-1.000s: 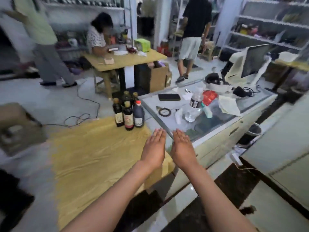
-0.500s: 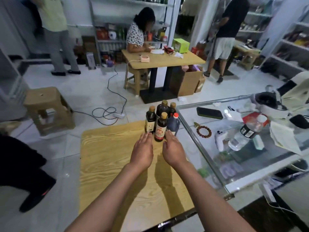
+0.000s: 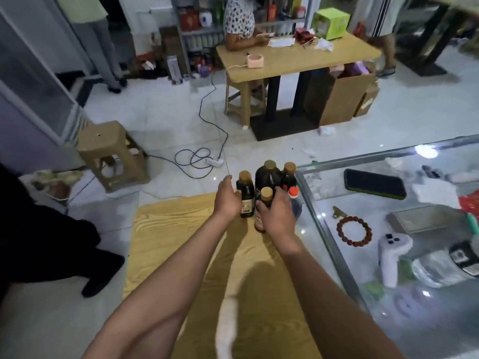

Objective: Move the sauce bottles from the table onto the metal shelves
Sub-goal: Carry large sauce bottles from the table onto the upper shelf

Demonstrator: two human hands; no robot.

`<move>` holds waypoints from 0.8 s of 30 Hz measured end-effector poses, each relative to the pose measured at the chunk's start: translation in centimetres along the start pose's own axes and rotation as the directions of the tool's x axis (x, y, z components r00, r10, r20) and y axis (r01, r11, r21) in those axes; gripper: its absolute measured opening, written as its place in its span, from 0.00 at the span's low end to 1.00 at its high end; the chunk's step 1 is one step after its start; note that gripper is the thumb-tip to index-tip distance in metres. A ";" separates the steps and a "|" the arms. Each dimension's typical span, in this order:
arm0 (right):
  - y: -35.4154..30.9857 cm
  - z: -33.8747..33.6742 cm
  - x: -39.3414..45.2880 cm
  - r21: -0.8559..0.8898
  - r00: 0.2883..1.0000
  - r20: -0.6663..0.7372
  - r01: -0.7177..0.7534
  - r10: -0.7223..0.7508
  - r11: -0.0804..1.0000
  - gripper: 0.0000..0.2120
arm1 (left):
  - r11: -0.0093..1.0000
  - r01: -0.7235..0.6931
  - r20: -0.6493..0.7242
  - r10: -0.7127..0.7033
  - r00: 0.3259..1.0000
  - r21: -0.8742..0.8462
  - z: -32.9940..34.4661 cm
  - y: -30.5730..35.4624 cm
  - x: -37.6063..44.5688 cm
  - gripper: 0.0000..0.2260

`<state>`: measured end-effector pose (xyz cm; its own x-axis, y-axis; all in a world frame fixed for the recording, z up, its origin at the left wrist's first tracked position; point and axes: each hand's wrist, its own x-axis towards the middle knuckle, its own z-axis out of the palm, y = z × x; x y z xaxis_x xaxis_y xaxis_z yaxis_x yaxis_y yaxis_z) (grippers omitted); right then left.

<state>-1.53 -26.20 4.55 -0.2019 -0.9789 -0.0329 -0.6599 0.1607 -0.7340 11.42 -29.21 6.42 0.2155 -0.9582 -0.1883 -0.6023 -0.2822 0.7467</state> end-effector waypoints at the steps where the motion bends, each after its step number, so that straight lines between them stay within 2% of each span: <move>1: 0.3 0.4 0.6 -0.003 1.000 0.021 -0.006 0.007 1.000 0.21 | 1.000 0.005 0.000 -0.005 1.000 -0.005 0.2 0.3 0.8 0.27; 6: 1.6 2.1 2.9 -0.018 0.998 0.033 -0.059 0.060 0.998 0.16 | 1.000 -0.020 0.161 0.022 0.987 -0.013 1.2 0.7 3.9 0.30; 11: 2.4 2.4 3.5 0.112 0.999 0.005 -0.042 0.042 0.993 0.13 | 0.979 -0.172 0.129 0.158 0.979 0.110 2.0 -0.6 4.0 0.23; 14: 2.2 2.0 3.7 0.193 1.000 -0.001 -0.022 0.023 0.981 0.12 | 0.974 -0.182 0.149 0.162 0.975 0.136 2.0 -1.3 3.9 0.17; 17: 2.2 1.4 3.6 0.240 0.998 0.038 -0.057 0.049 0.969 0.13 | 0.985 -0.157 0.079 0.152 0.985 0.067 2.0 -2.6 3.5 0.13; 20: 2.0 0.8 3.3 0.364 0.992 0.110 -0.103 0.067 0.926 0.12 | 0.991 -0.066 0.079 0.075 0.994 -0.117 2.2 -2.8 1.9 0.13; 24: 2.4 0.8 1.8 0.532 0.985 0.124 -0.170 0.123 0.830 0.11 | 0.985 -0.052 0.047 0.060 0.997 -0.164 2.8 -3.3 -0.1 0.13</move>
<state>-2.92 -27.66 2.23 -0.1902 -0.9597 -0.2067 -0.1283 0.2330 -0.9640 11.25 -28.29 2.22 0.1428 -0.9746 -0.1727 -0.4783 -0.2207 0.8500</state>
